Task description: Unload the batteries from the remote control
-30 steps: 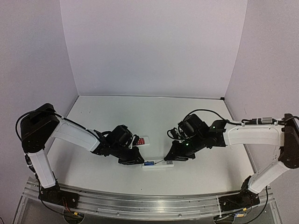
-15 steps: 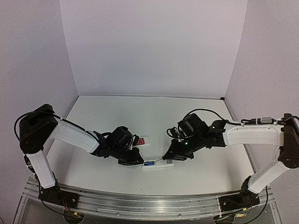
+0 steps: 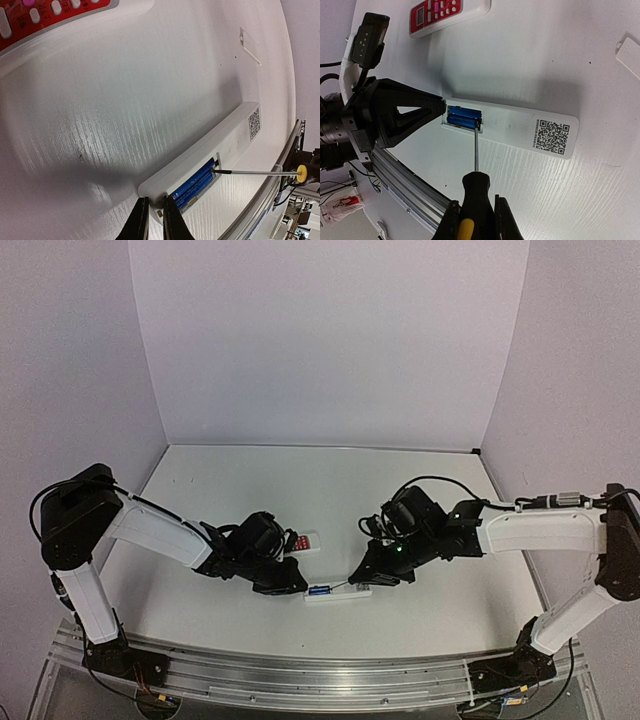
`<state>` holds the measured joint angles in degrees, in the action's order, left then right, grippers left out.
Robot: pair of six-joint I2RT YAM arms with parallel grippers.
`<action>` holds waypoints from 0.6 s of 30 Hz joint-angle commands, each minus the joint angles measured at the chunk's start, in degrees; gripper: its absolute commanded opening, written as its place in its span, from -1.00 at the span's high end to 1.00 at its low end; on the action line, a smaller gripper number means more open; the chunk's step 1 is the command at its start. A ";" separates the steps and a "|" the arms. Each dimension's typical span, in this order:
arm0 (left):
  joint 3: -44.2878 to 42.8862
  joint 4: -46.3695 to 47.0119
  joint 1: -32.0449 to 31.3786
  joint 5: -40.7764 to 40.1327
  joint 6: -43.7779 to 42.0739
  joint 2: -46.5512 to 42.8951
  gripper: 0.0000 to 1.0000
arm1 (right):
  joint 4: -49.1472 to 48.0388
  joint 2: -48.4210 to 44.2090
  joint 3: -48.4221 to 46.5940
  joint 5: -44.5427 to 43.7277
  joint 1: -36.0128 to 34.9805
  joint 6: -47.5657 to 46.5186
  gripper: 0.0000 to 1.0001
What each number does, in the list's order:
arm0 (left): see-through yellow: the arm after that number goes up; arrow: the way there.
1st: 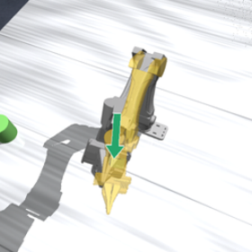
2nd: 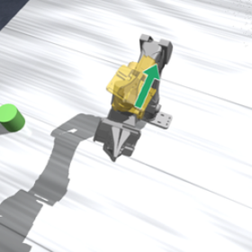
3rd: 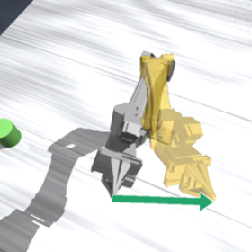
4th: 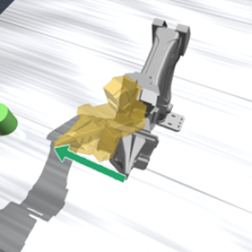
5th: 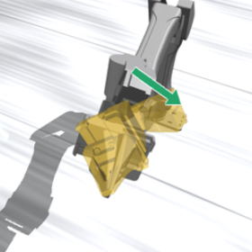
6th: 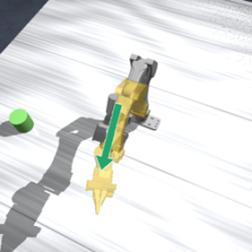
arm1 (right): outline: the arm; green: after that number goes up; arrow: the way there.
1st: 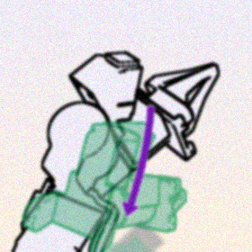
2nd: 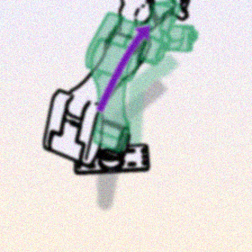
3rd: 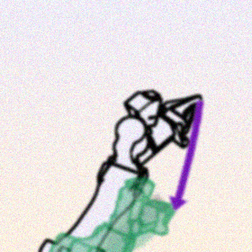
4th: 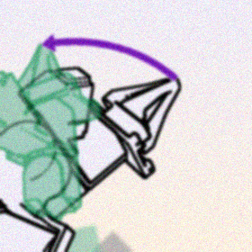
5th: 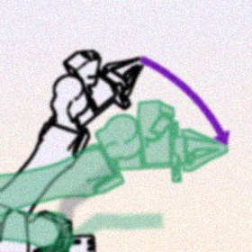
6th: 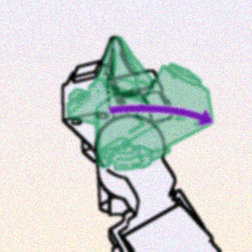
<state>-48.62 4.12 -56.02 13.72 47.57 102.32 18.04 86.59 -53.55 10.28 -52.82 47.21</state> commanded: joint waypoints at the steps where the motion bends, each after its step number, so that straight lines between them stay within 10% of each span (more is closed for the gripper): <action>1: 0.98 -1.70 -0.94 -0.01 -0.92 -1.03 0.80 | 0.00 0.52 0.59 -1.38 -0.19 1.30 1.00; 18: 0.48 -1.69 -1.02 -0.17 -0.77 -0.46 0.79 | 0.17 0.94 1.15 1.21 -0.24 2.33 1.00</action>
<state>-48.62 4.10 -56.10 13.65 47.59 102.32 17.15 86.46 -52.47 9.92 -52.81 48.74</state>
